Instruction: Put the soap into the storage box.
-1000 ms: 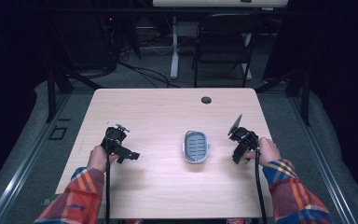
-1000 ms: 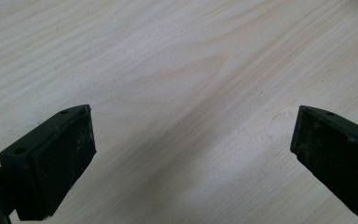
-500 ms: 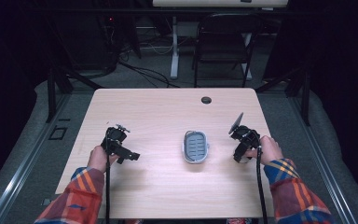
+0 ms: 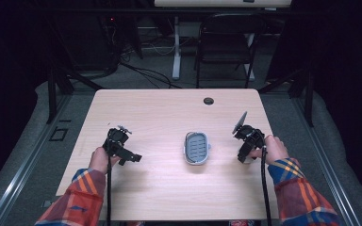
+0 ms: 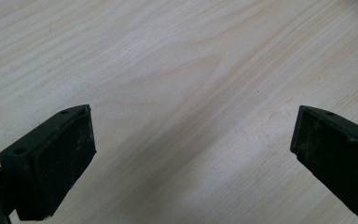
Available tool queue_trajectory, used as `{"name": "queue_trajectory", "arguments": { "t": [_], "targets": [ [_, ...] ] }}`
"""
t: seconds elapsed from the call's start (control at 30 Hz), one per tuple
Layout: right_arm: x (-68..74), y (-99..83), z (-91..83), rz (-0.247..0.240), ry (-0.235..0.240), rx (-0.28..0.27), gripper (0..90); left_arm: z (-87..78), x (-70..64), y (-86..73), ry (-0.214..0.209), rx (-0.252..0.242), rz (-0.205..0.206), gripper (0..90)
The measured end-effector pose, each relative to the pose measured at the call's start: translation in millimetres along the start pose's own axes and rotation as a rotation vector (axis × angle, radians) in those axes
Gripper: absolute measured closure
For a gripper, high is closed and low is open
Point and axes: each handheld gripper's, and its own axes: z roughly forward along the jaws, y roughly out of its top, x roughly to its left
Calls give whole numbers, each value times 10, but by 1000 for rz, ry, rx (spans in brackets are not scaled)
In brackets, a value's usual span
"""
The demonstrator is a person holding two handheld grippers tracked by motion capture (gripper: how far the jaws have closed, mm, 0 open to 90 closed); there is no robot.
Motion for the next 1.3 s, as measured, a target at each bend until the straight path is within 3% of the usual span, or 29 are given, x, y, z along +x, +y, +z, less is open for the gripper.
{"name": "queue_trajectory", "arguments": {
  "t": [0.13, 0.27, 0.33, 0.4, 0.57, 0.77, 0.8, 0.83, 1.3],
  "targets": [
    [21, 6, -27, 20, 0, -37, 240, -1, -7, 6, 1, -1, 8, 0],
    [9, 39, -114, -14, -12, -4, 240, 4, -6, 9, 0, 0, 8, 0],
    [20, 40, -115, 2, -6, -32, 240, 4, -6, 9, 1, -1, 8, 0],
    [14, 68, -161, -16, -15, -6, 240, 6, -8, 11, 1, -2, 8, 0],
    [40, 112, -216, -14, -10, -22, 240, 9, -9, 13, 1, -3, 9, 0],
    [48, 187, -299, -45, -27, -2, 240, 17, -16, 16, -1, 0, 11, 0],
    [70, 180, -274, -16, -17, -49, 240, 17, -14, 17, -1, 0, 14, 0],
    [71, 204, -308, -29, -19, -24, 240, 18, -15, 16, -1, 0, 12, 0],
    [146, 372, -448, -67, -29, -26, 241, 15, -14, 16, -3, -2, 13, 0]
  ]
}}
